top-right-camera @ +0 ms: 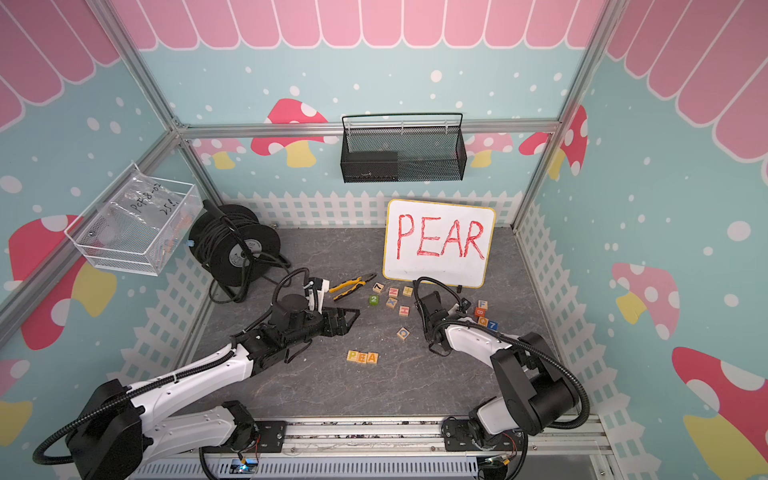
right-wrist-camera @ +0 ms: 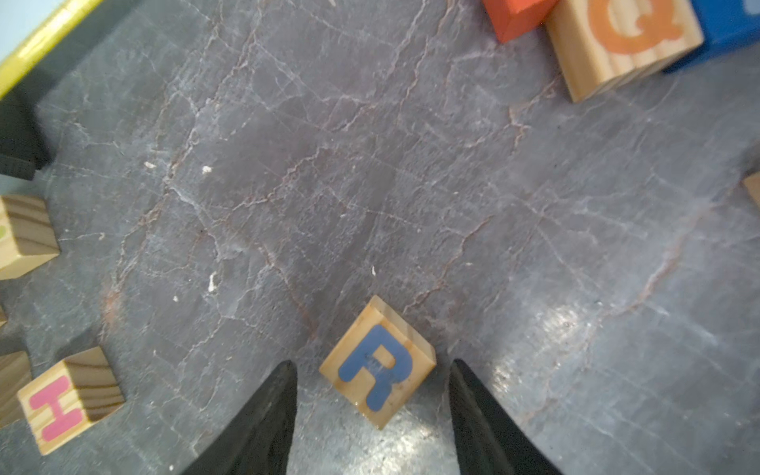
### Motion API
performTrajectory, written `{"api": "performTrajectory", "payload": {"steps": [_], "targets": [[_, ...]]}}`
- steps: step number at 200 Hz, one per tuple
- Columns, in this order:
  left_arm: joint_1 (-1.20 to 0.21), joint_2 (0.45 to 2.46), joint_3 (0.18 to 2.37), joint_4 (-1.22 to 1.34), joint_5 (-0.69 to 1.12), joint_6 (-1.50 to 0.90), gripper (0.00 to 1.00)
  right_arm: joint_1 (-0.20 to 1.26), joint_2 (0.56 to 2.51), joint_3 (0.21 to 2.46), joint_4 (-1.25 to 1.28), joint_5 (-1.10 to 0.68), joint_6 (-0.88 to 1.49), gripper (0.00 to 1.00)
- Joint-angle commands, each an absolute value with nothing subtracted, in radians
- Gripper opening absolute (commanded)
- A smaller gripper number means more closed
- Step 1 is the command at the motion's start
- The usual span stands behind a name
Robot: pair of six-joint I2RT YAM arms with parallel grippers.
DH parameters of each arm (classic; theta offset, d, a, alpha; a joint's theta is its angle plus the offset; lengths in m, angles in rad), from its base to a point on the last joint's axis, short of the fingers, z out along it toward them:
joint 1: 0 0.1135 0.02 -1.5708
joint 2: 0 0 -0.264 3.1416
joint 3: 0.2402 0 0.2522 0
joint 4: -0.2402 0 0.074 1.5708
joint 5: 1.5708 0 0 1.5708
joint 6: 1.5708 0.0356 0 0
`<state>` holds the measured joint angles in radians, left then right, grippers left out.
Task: Spell the uppercase word “pear” with letter blocks
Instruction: Pick up the letter block from the center of the board.
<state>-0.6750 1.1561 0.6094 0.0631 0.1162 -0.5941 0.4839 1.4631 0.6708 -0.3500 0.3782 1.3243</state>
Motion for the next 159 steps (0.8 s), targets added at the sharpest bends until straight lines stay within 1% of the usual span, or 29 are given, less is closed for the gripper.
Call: {"api": "performTrajectory", "payload": {"steps": [1, 43, 85, 129, 159], "targets": [[-0.672, 1.162, 0.623, 0.060, 0.105, -0.580, 0.97, 0.480, 1.480, 0.693, -0.350, 0.409, 1.319, 0.61], [-0.672, 1.161, 0.624, 0.047, 0.096, -0.575, 0.97, 0.479, 1.480, 0.669, -0.323, 0.441, 1.305, 0.60], [-0.672, 1.175, 0.629, 0.049, 0.098, -0.575, 0.97, 0.480, 1.539, 0.696, -0.322, 0.438, 1.258, 0.58], [-0.671, 1.181, 0.629, 0.049, 0.096, -0.573, 0.97, 0.480, 1.558, 0.700, -0.301, 0.434, 1.237, 0.51], [-0.669, 1.189, 0.631, 0.054, 0.098, -0.574, 0.97, 0.480, 1.554, 0.702, -0.313, 0.439, 1.235, 0.43]]}}
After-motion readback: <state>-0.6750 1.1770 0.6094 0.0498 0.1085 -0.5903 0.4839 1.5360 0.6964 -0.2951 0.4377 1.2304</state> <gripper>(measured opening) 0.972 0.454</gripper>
